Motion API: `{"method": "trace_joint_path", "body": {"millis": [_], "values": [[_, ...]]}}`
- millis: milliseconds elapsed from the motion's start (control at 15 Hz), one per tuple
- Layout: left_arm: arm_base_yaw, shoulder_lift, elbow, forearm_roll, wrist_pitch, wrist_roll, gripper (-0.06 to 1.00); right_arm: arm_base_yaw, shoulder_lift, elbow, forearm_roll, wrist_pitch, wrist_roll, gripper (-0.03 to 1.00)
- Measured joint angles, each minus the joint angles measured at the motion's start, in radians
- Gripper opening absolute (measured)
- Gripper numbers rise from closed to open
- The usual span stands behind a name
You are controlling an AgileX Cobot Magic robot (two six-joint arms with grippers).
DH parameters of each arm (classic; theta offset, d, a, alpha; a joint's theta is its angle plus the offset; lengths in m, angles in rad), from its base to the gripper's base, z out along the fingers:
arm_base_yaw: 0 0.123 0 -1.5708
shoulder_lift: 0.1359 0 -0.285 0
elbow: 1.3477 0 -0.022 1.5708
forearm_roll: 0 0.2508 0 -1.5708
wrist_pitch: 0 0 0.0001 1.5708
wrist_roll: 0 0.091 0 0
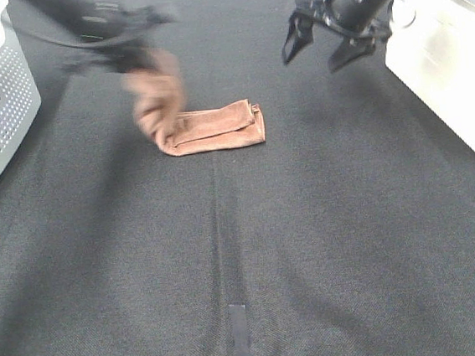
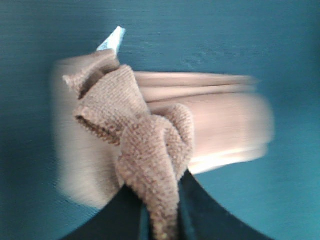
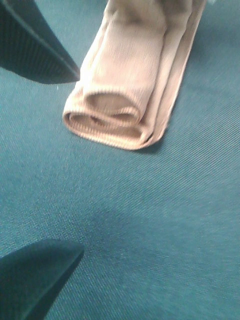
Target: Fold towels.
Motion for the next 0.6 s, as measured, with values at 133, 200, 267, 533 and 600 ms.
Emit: {"method": "trace_joint_path", "body": {"millis": [133, 200, 267, 533, 600], "values": [[-0.056, 0.047, 0.000, -0.049, -0.068, -0.005, 0.07, 0.000, -0.015, 0.000, -0.001, 0.003, 0.000, 0.80], [-0.056, 0.047, 0.000, -0.049, -0.068, -0.005, 0.07, 0.000, -0.015, 0.000, -0.001, 0.003, 0.000, 0.80], [-0.077, 0.069, 0.000, -0.060, -0.096, -0.007, 0.07, 0.000, -0.018, 0.000, -0.001, 0.012, 0.000, 0.80], [-0.112, 0.099, 0.000, -0.089, -0.177, -0.057, 0.52, 0.000, -0.020, 0.000, -0.008, 0.046, 0.000, 0.80], [-0.112, 0.099, 0.000, -0.104, -0.177, -0.057, 0.66, 0.000, -0.020, 0.000, -0.008, 0.049, 0.000, 0.80]]}}
